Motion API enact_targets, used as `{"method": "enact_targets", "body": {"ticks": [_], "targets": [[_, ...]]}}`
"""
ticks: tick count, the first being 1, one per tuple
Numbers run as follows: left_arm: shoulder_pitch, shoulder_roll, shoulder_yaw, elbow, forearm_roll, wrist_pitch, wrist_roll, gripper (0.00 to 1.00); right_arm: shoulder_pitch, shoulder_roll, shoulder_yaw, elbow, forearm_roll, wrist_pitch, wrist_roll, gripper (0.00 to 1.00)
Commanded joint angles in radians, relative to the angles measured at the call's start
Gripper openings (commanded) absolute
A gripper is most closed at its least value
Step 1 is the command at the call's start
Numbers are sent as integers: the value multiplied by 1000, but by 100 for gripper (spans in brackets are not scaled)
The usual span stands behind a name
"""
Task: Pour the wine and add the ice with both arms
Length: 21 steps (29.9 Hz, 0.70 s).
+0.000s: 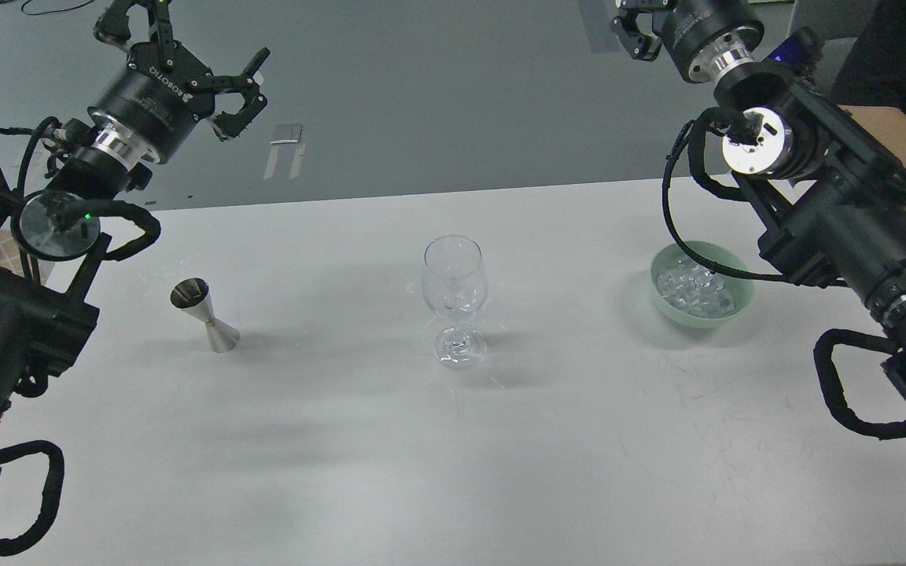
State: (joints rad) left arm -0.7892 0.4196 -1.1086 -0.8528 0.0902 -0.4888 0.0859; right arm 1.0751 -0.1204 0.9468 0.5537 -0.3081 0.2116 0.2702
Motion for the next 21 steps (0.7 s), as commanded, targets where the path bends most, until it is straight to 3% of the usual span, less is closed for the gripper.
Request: {"method": "enact_targets", "body": {"ticks": [1, 21], "targets": [[-1, -2, 1, 8, -1, 0, 0, 98, 0, -22, 0, 0, 1, 0, -8, 100], [-4, -10, 6, 78, -9, 0, 2, 99, -12, -51, -2, 12, 3, -5, -9, 100]]}}
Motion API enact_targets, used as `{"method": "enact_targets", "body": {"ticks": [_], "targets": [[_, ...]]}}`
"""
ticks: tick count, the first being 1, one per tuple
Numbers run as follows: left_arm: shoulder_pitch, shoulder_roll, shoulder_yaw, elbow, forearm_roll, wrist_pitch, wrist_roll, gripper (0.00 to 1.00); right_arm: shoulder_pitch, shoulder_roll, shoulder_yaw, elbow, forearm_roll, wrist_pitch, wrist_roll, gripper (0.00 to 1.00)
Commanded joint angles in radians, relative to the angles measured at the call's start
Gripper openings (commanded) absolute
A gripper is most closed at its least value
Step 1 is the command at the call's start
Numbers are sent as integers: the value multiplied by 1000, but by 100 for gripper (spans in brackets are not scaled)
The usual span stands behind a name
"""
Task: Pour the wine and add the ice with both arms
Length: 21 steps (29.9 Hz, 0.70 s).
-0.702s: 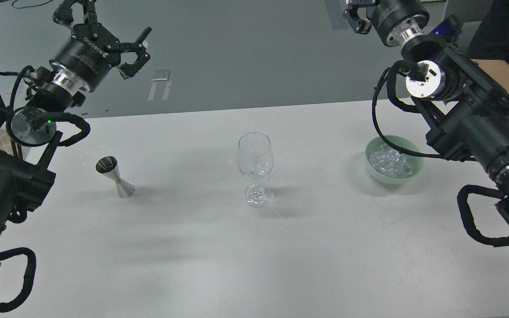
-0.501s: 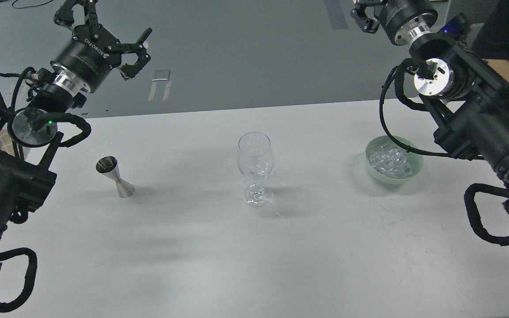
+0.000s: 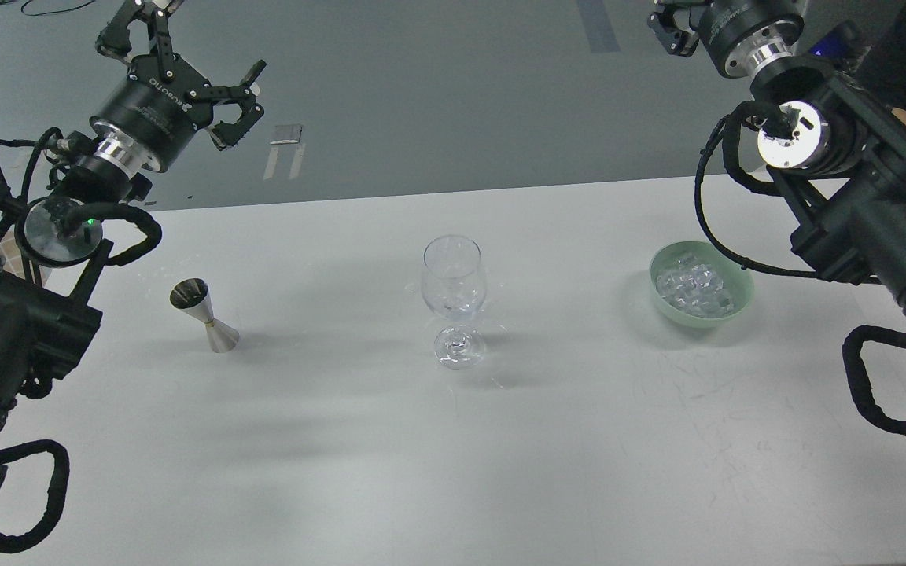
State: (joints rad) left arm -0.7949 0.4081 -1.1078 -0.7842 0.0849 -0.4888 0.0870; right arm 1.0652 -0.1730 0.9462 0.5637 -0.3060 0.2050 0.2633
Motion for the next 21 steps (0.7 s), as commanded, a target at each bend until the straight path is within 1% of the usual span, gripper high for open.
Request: {"method": "enact_targets", "body": {"ticks": [1, 5, 10, 17, 19, 21], "targets": [[-3, 0, 12, 10, -1, 0, -9, 99, -2, 0, -1, -4, 1, 2, -4, 100], [-6, -2, 14, 3, 0, 0, -12, 99, -14, -2, -1, -1, -1, 8, -29, 100], [0, -2, 13, 5, -4, 0, 0, 99, -21, 0, -1, -2, -2, 7, -26, 100], [5, -2, -1, -10, -4, 0, -13, 99, -22, 9, 0, 2, -1, 2, -19, 100], [3, 1, 2, -12, -2, 0, -6, 99, -22, 10, 0, 7, -1, 2, -18, 100], [5, 8, 9, -17, -1, 0, 14, 99, -22, 10, 0, 10, -1, 2, -21, 100]]}}
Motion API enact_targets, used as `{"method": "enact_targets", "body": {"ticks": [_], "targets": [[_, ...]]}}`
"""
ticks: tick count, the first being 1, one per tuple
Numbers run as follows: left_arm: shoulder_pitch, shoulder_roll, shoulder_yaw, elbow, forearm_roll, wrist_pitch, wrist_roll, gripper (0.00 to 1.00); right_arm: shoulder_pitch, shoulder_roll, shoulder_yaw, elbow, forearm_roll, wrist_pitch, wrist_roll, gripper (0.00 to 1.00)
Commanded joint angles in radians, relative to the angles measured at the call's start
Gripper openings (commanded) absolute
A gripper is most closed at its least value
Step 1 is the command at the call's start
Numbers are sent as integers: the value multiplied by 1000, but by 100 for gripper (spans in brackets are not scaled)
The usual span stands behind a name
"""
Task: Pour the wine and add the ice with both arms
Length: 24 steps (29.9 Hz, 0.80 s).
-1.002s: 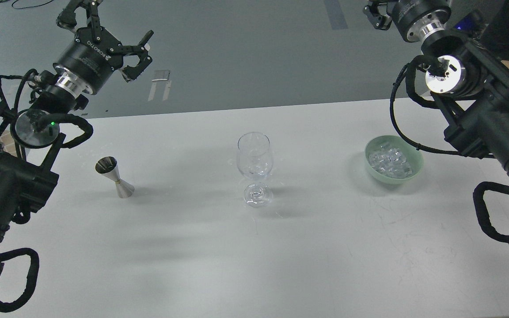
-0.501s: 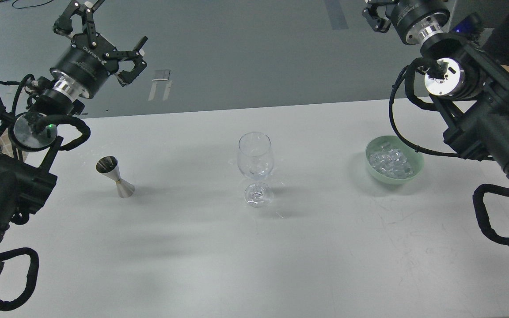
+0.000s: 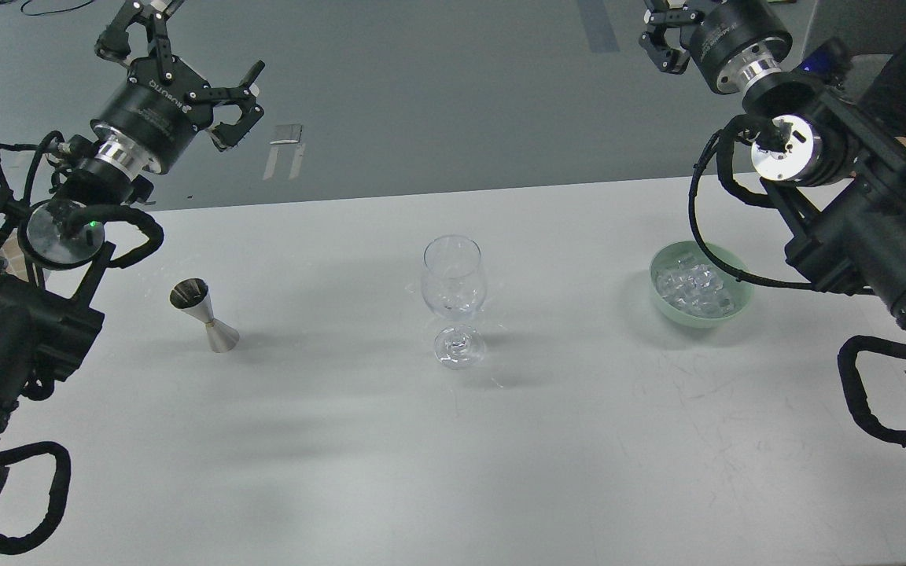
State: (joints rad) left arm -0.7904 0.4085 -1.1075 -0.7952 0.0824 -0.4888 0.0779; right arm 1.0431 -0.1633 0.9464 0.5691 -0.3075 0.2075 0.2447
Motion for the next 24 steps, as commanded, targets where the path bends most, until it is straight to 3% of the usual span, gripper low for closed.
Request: {"method": "enact_targets", "body": {"ticks": [1, 3, 5, 19, 22, 24], "targets": [[0, 9, 11, -13, 2, 0, 31, 99, 0, 1, 0, 6, 1, 0, -5, 100], [2, 9, 2, -35, -1, 0, 83, 98, 0, -4, -1, 20, 1, 0, -11, 100], [8, 9, -2, -38, -3, 0, 100, 98, -6, -5, -1, 28, 1, 0, -13, 100], [39, 13, -72, -58, -29, 0, 92, 98, -9, -7, -34, 48, -5, 0, -12, 100], [106, 24, -115, -133, -43, 1, 100, 98, -9, -9, -57, 58, -5, -7, -12, 100], [157, 39, -138, -202, -44, 51, 106, 98, -9, -9, -57, 58, -5, -8, -13, 100]]}}
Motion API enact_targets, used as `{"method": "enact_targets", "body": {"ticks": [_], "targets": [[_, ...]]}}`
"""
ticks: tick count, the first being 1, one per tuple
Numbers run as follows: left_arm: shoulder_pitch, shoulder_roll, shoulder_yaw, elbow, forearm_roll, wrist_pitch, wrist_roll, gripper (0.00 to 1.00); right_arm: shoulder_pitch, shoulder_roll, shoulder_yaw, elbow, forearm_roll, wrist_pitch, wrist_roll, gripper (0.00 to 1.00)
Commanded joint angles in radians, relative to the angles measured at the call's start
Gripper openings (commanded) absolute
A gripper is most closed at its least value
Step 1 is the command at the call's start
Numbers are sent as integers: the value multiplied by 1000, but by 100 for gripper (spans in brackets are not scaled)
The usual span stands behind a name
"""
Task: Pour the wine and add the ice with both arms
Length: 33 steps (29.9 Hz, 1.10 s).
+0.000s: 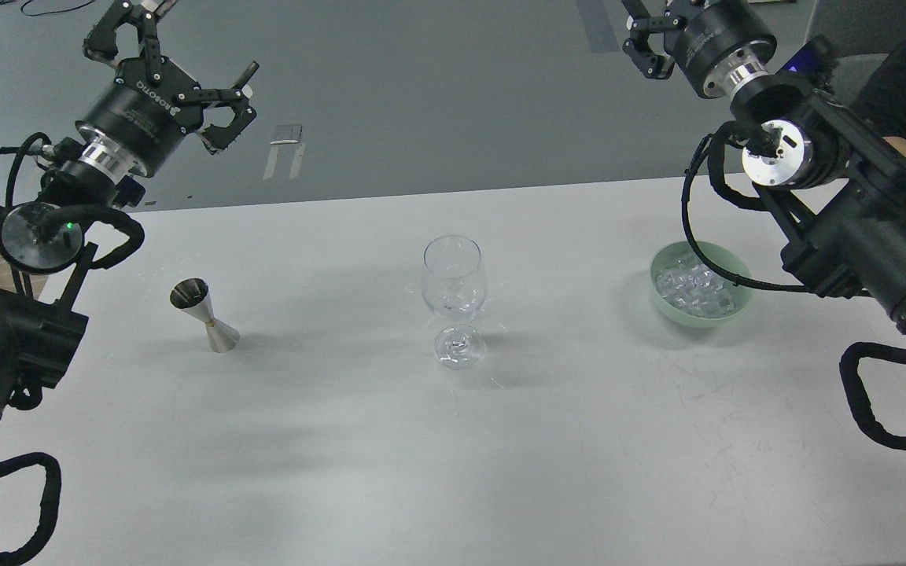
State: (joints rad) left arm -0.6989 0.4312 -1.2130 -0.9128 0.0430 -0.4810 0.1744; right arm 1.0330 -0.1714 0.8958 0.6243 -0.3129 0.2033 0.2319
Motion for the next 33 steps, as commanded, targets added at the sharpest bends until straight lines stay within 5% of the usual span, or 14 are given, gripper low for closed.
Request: {"method": "enact_targets", "body": {"ticks": [1, 33], "targets": [[94, 26, -43, -130, -5, 85, 10, 98, 1, -2, -6, 3, 0, -4, 0, 100], [96, 46, -54, -193, 98, 137, 19, 98, 16, -13, -9, 2, 0, -24, 0, 100]]}}
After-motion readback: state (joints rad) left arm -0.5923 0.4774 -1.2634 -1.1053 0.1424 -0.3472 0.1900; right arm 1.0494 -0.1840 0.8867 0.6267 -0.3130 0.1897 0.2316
